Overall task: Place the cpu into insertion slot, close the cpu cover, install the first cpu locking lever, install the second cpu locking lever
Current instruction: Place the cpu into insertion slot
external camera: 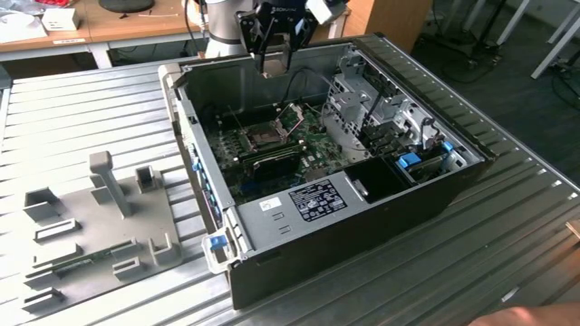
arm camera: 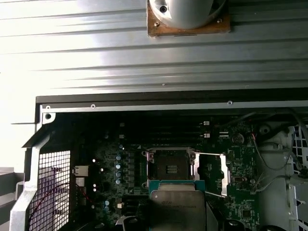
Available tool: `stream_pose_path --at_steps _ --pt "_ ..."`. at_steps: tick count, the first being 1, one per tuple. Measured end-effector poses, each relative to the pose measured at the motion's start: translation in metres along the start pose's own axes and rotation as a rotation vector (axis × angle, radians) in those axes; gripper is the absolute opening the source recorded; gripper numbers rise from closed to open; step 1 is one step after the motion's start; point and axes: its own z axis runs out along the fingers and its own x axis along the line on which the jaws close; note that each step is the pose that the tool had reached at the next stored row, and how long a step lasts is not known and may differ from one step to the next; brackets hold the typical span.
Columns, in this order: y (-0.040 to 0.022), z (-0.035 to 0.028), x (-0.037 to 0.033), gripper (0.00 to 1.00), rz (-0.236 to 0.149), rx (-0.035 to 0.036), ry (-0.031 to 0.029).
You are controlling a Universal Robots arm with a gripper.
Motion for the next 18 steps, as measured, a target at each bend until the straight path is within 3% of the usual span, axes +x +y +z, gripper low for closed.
stream_pose_path --at_steps 3,6,14,18 --pt "-0.0002 0.0026 -0.0001 0.54 0.000 0.0016 0.0011" --pt "-0.0003 0.0039 -0.0002 0.54 0.000 0.0090 0.0029" --pt "-0.0003 0.0039 -0.0001 0.54 0.000 0.0101 0.0034" --pt "-0.0003 0.0051 -0.0002 0.54 0.000 0.0139 0.0034"
